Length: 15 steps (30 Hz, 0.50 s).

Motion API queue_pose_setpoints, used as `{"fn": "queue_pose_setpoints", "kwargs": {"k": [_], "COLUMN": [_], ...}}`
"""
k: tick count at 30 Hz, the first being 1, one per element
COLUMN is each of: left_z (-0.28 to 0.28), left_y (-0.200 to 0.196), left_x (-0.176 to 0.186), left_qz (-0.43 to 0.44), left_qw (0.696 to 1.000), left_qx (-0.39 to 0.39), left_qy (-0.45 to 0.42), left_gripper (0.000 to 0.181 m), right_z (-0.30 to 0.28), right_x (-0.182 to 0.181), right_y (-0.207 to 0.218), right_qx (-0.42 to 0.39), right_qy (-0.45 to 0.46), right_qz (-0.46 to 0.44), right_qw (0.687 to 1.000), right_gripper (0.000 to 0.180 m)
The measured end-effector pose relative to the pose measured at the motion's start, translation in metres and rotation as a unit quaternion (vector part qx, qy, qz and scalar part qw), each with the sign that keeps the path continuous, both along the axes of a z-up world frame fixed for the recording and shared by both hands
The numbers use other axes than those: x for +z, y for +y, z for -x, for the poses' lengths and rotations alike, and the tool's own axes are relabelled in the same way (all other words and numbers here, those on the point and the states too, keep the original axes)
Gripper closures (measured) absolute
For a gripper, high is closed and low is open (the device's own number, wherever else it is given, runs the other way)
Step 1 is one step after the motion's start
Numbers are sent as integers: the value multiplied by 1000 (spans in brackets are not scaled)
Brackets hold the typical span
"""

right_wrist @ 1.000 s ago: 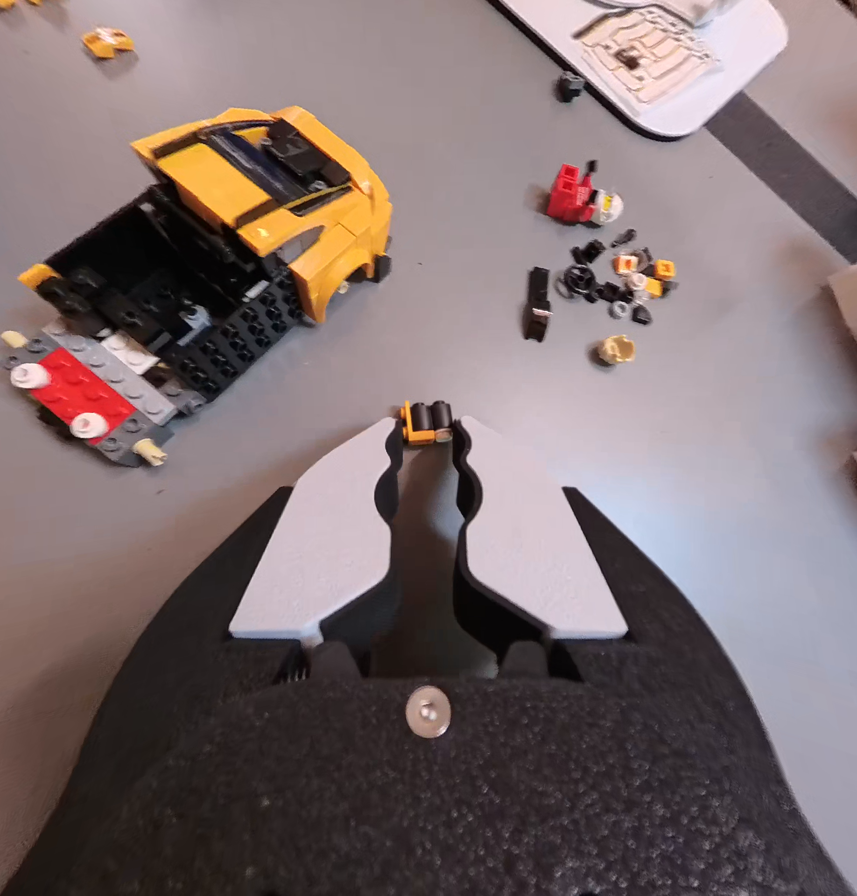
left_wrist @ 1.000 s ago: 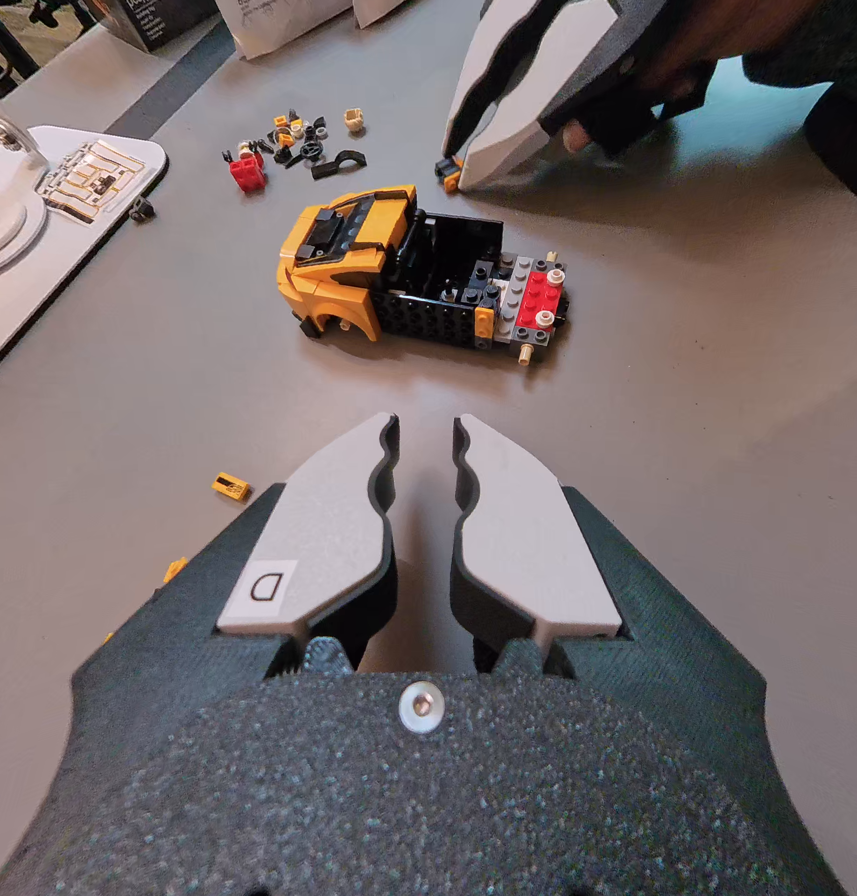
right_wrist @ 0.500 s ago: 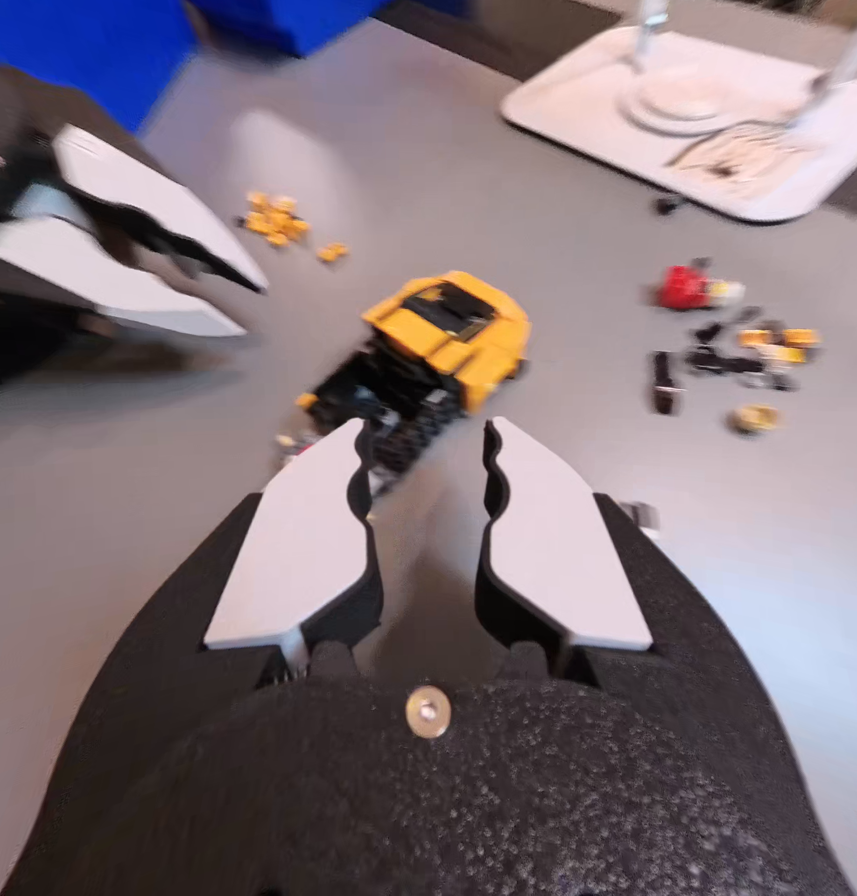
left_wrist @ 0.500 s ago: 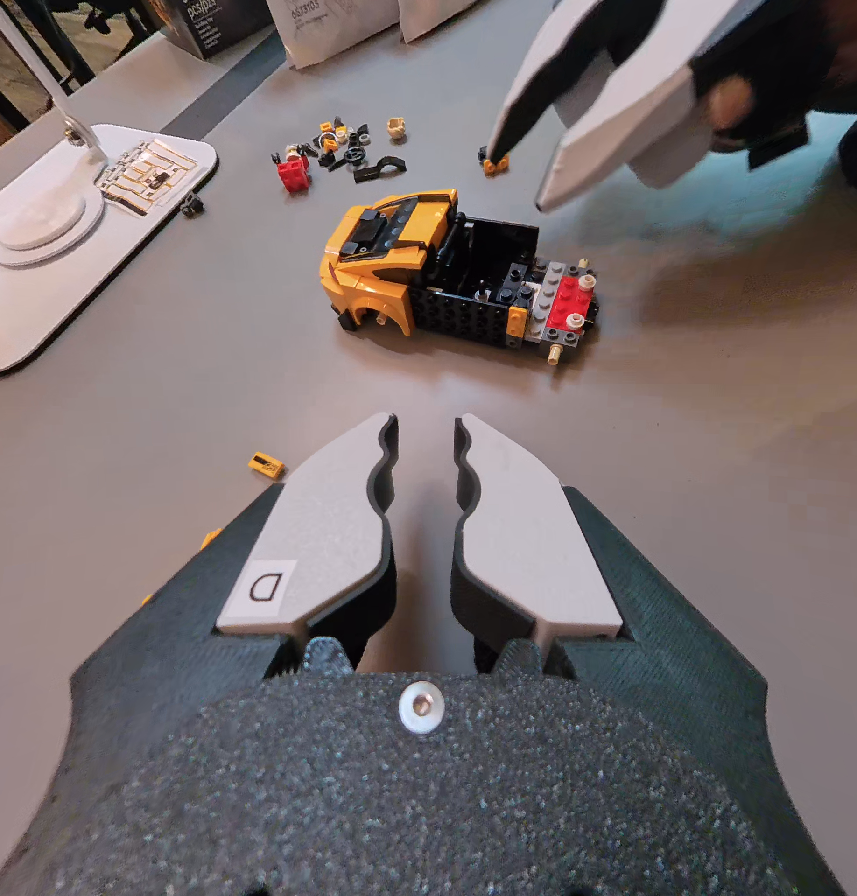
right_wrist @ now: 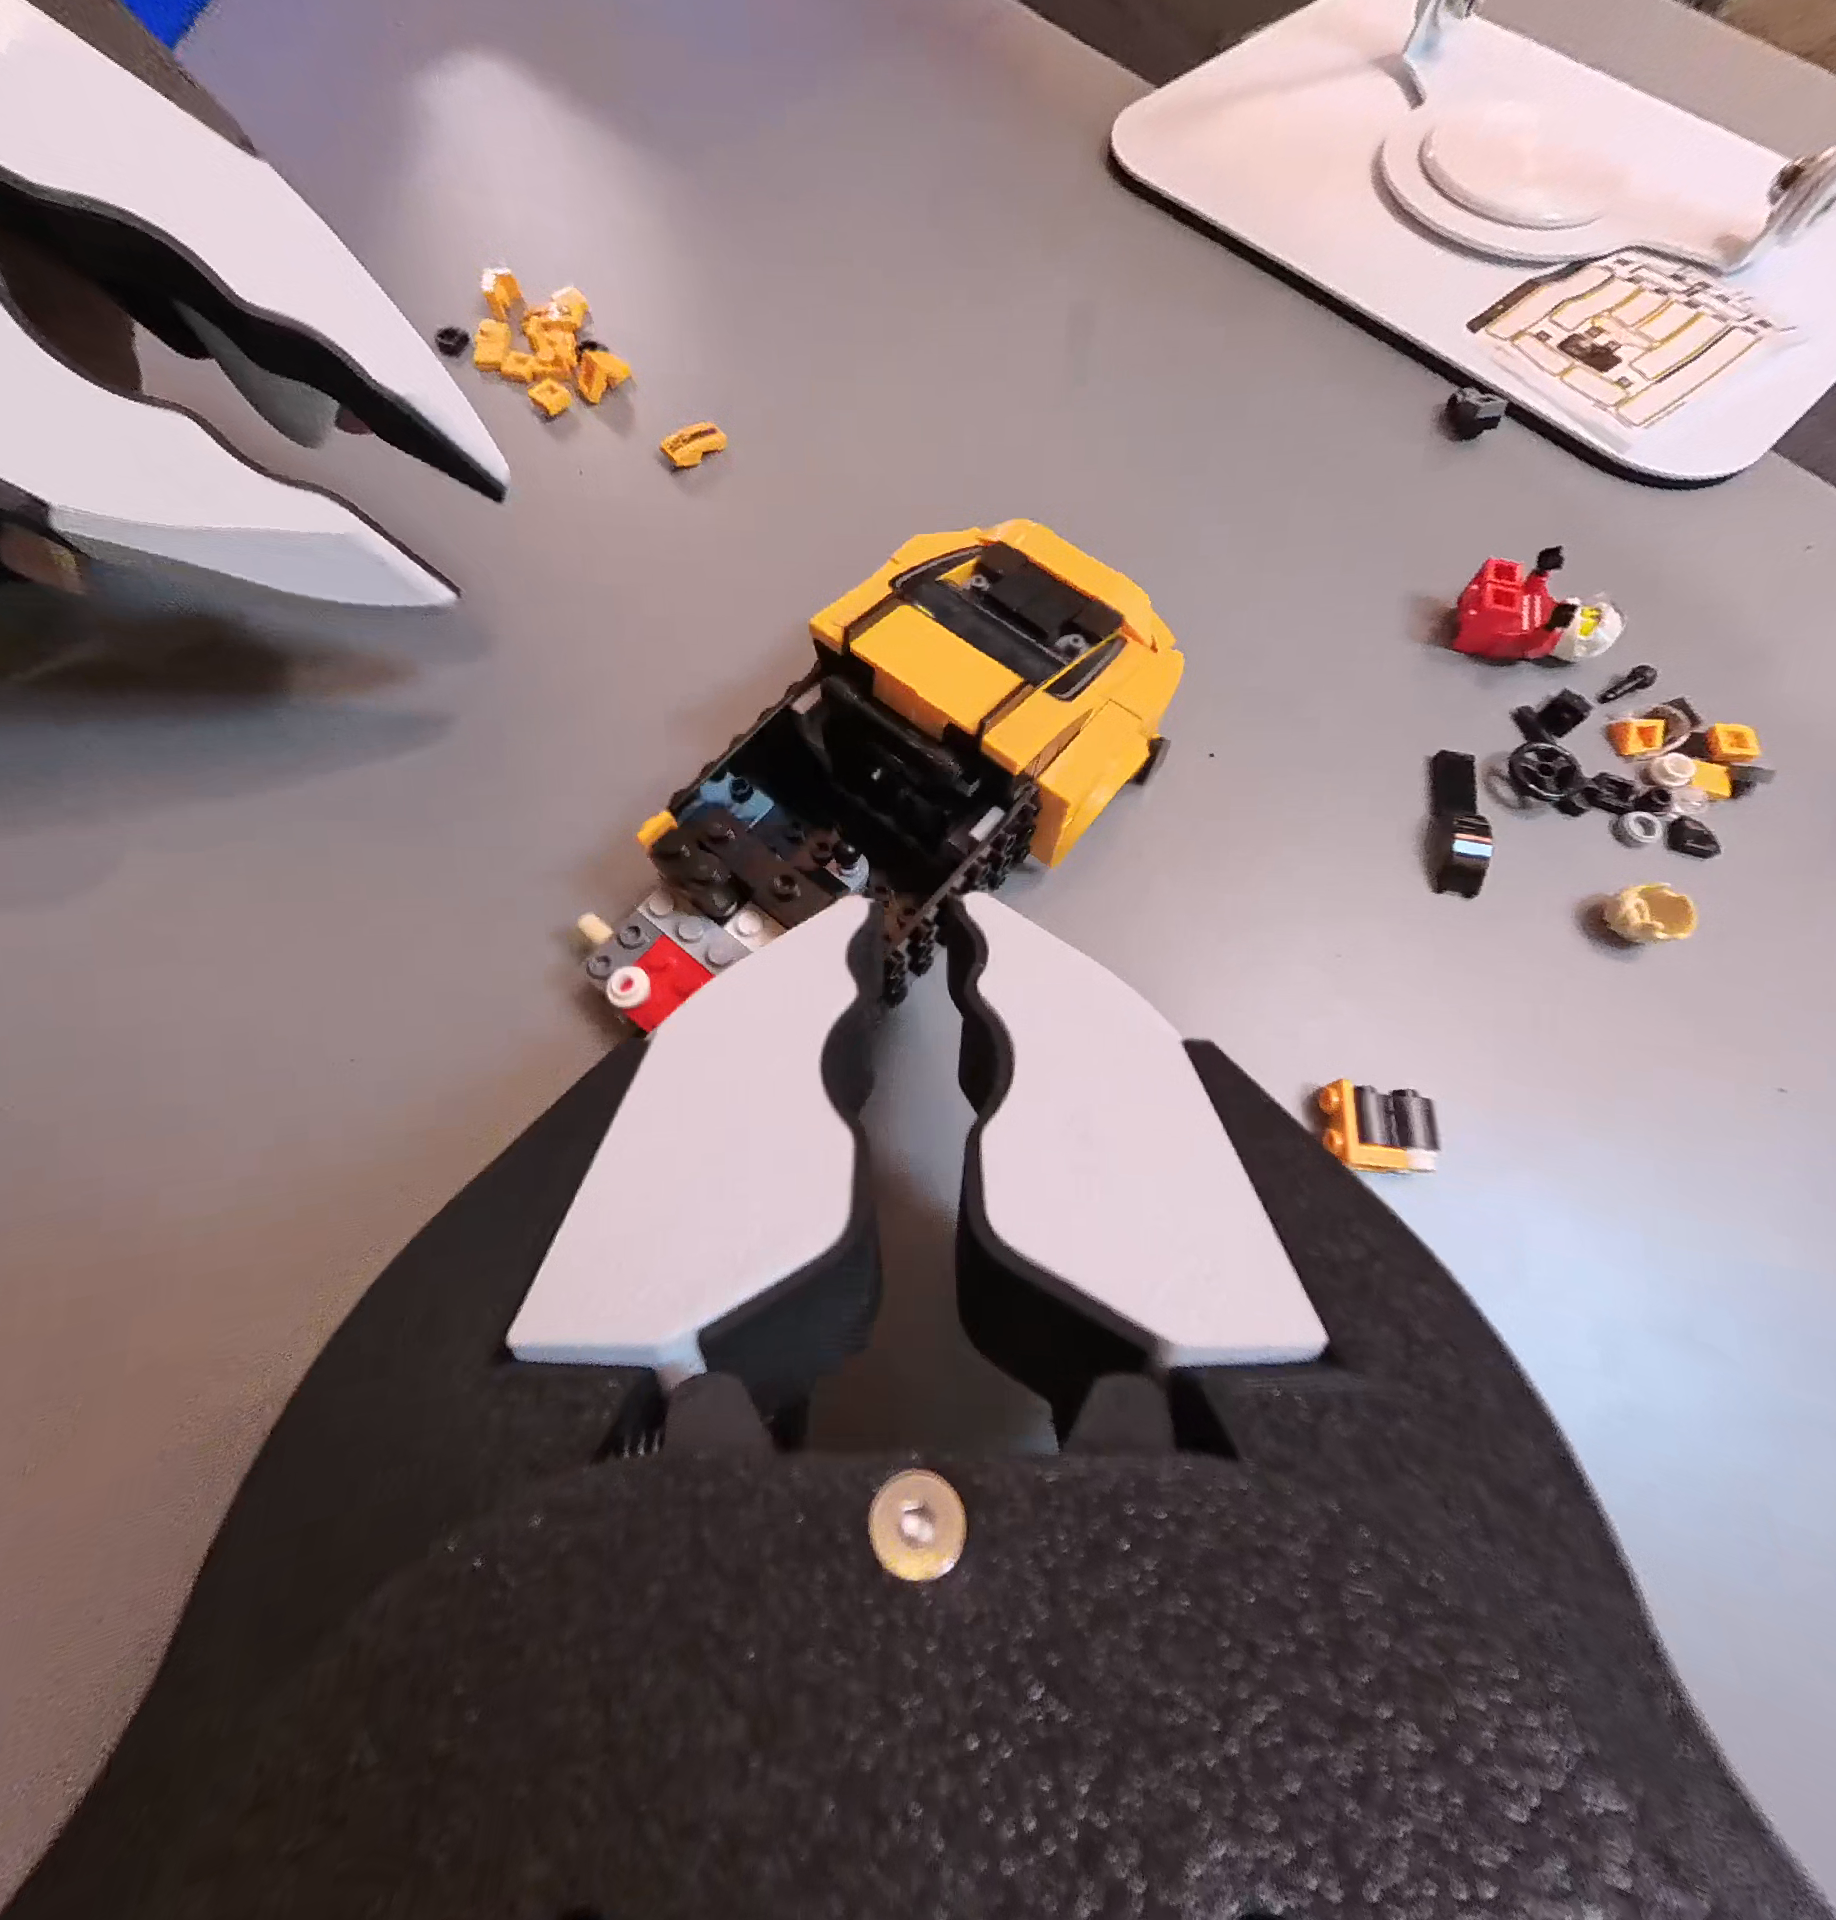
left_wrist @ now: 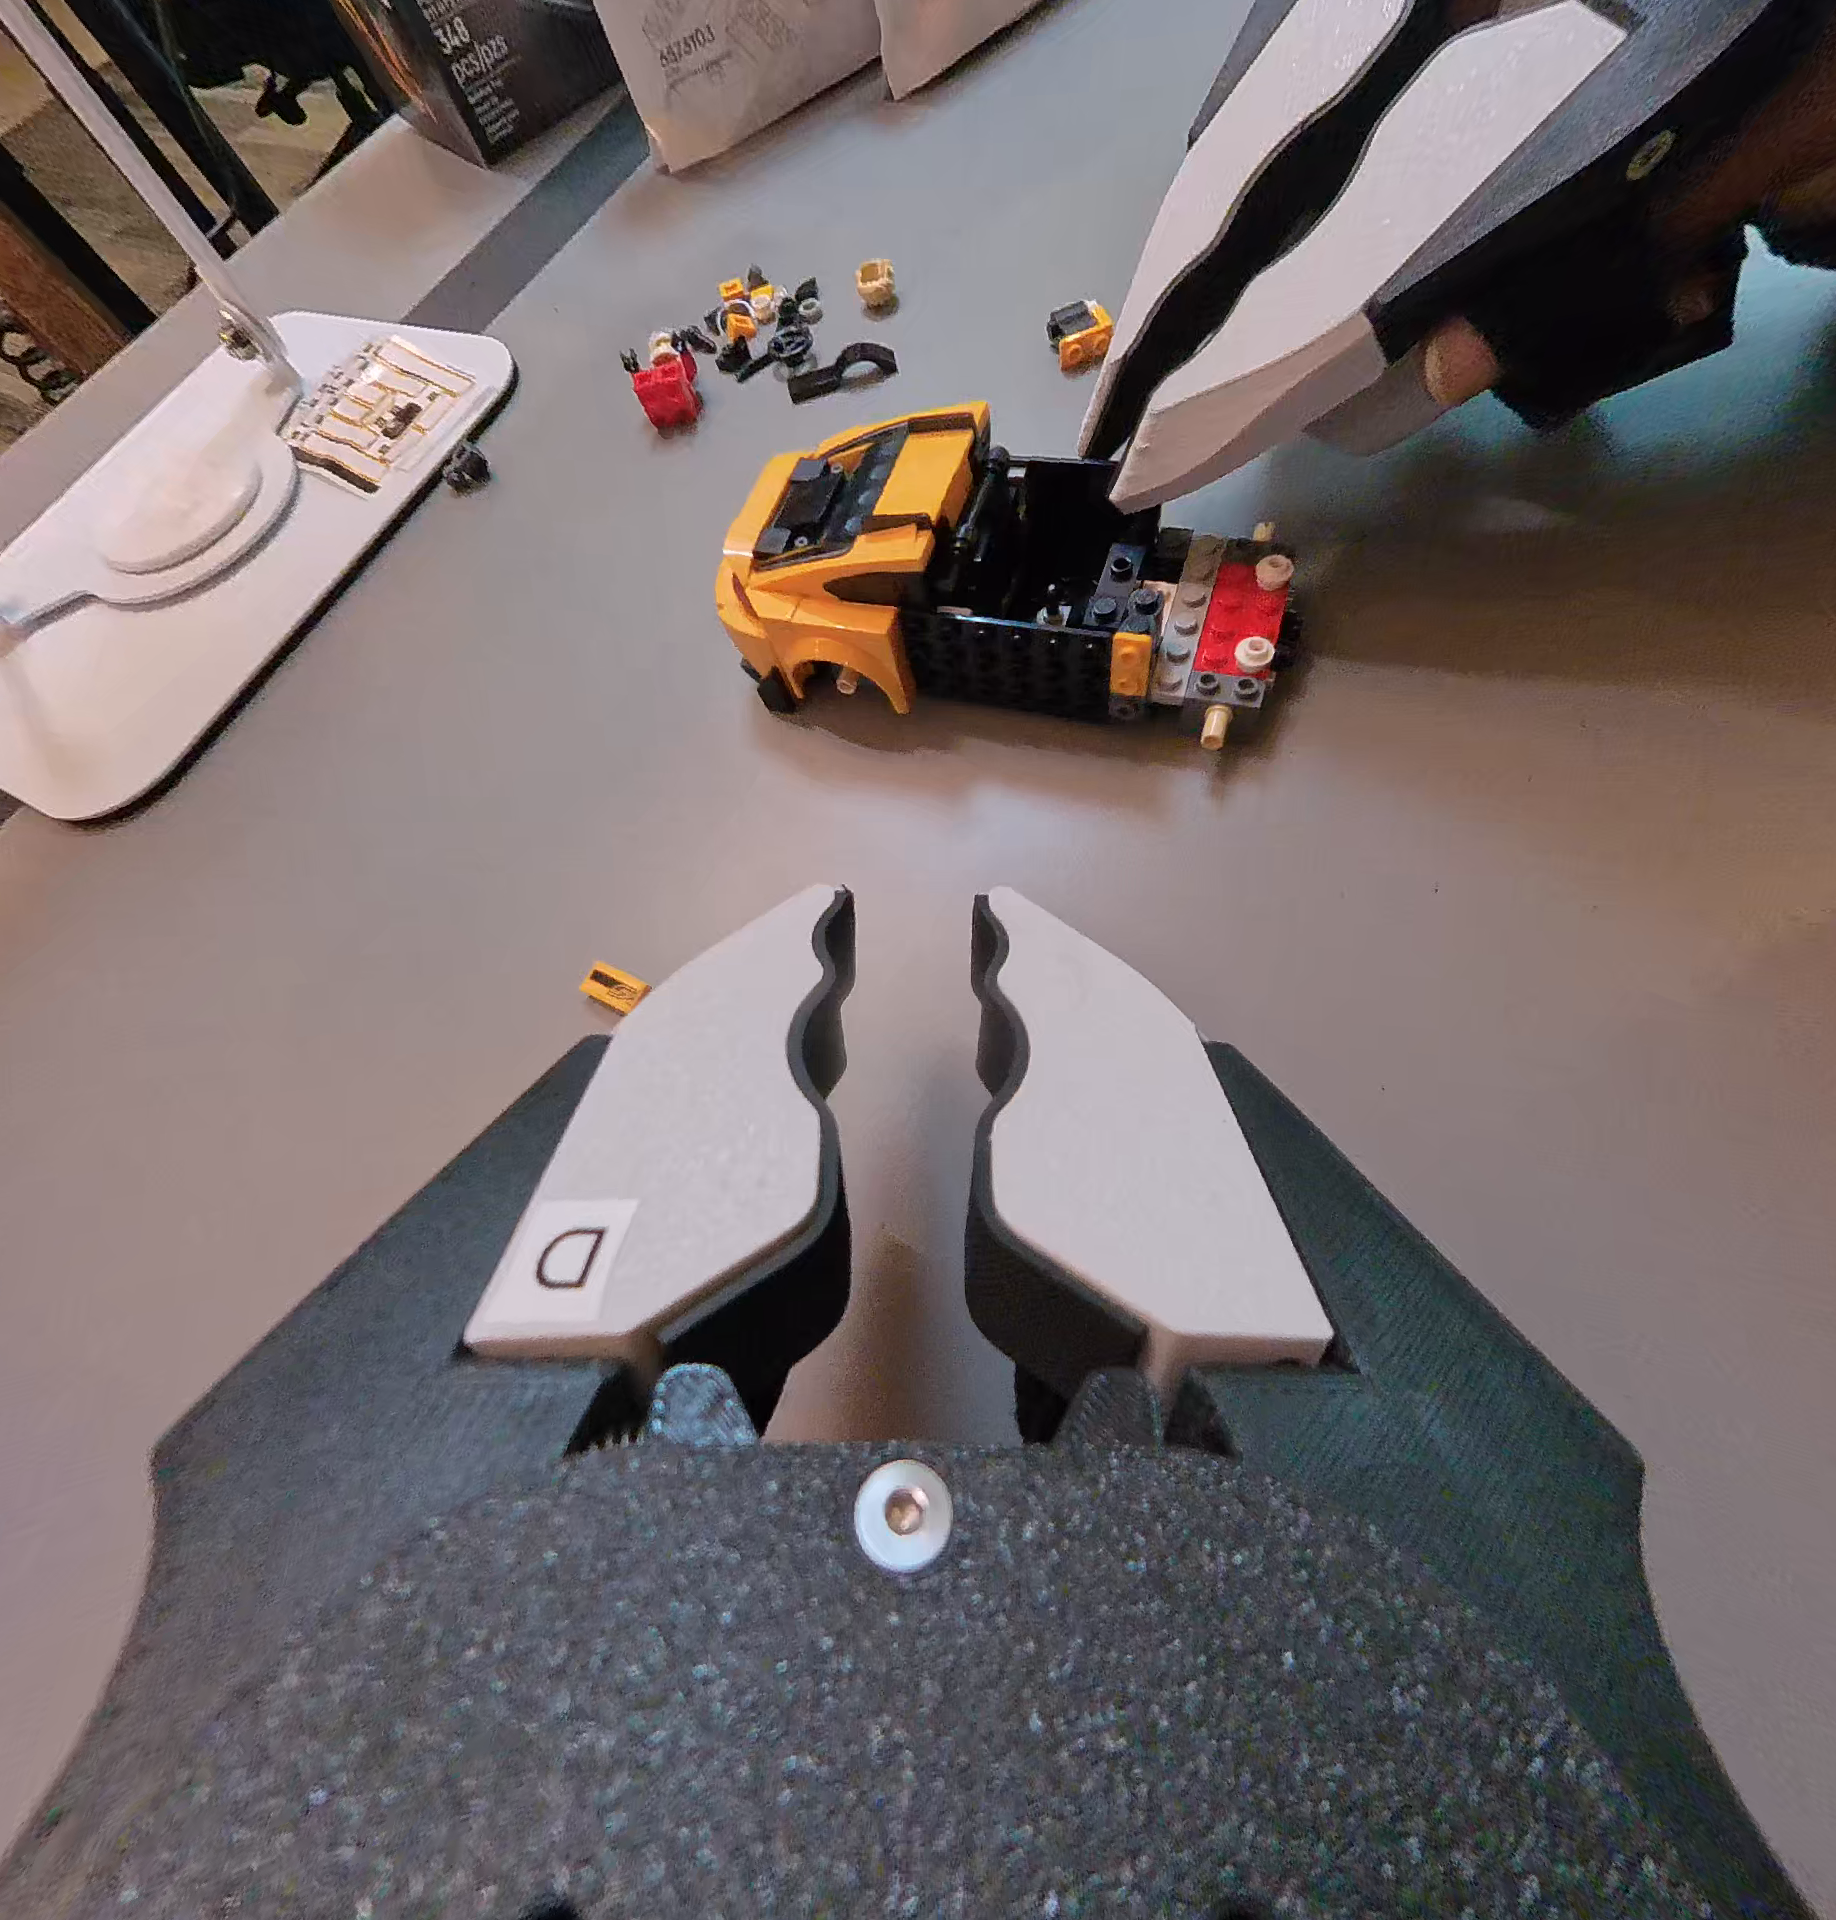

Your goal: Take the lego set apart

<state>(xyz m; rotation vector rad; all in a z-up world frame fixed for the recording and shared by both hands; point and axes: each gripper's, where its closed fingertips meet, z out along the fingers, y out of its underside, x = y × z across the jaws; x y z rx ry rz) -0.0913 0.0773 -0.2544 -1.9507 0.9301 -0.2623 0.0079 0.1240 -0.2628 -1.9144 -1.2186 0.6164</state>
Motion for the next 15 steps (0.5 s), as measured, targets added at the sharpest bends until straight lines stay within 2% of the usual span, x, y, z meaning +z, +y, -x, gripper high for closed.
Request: {"fn": "queue_pose_setpoints", "kwargs": {"k": [9, 15], "left_z": [9, 13], "left_y": [4, 4], "left_x": [21, 29], "left_qz": [-35, -52], "left_qw": [998, 997], "left_qx": [28, 36], "left_qy": [-36, -40], "left_gripper": [161, 161], "right_z": [-14, -15], "right_x": [0, 0], "right_y": [22, 24], "right_qx": [-45, -47], "right_qy": [-15, -9], "right_qz": [-45, -45], "right_qw": [998, 998], "right_gripper": [176, 176]}}
